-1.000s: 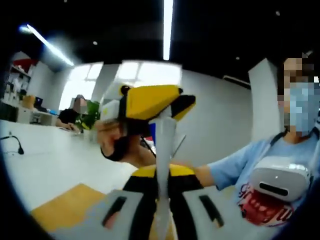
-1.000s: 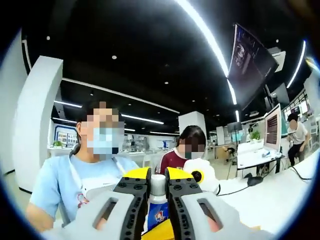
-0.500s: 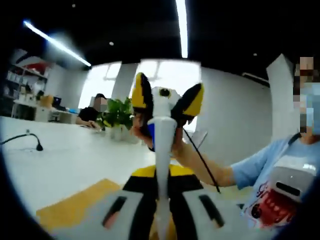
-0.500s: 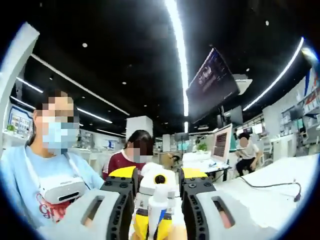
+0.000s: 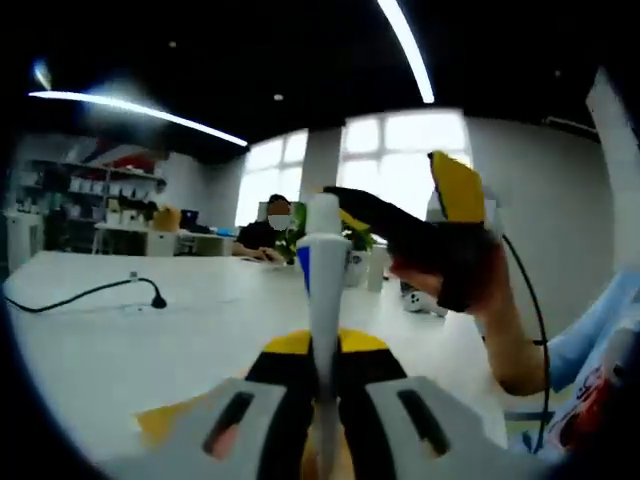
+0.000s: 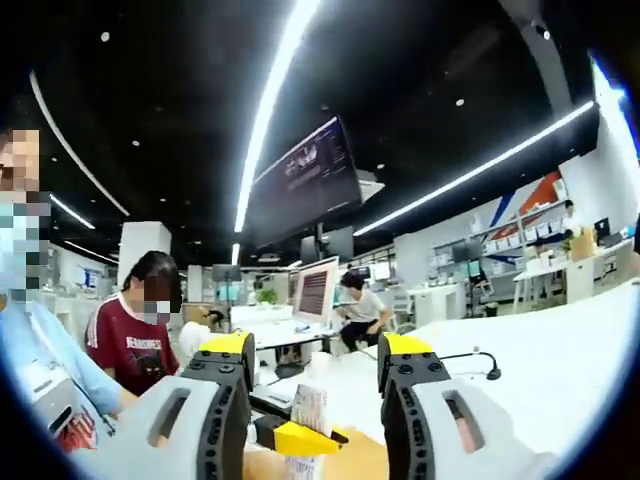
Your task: Pick up the toothpaste unscrew the cap squeeze it onto the small board screw the cap back on and return it to the table
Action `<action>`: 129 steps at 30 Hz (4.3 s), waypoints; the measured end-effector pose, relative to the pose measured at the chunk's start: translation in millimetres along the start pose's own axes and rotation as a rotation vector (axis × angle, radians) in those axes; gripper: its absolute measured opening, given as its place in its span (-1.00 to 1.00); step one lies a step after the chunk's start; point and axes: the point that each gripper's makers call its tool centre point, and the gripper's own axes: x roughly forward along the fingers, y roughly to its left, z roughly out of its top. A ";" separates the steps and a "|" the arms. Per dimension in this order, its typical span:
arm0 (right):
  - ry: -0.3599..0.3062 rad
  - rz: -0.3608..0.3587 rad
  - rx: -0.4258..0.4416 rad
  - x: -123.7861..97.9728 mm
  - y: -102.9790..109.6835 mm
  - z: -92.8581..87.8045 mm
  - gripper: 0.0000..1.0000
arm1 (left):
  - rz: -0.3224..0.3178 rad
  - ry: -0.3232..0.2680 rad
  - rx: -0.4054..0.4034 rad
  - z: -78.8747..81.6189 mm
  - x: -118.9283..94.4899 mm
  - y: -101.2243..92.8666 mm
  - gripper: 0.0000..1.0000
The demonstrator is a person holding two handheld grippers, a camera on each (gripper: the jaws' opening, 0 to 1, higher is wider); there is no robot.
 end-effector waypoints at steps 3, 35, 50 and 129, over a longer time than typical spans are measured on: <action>-0.073 -0.143 0.017 -0.4 -8.1 2.8 -0.14 | 0.071 -0.024 0.004 3.0 -0.3 4.8 -0.89; 0.036 -0.243 -0.079 26.3 30.1 -20.7 -0.79 | 0.365 -0.035 0.184 9.1 -16.9 -3.2 -0.89; 0.096 -0.269 -0.128 22.1 37.2 -27.8 -0.80 | 0.339 -0.026 0.124 3.0 -18.6 -9.8 -0.89; 0.127 0.821 0.233 -24.2 66.0 -18.7 -0.78 | -0.701 0.082 0.039 -7.1 -13.7 -92.4 -0.89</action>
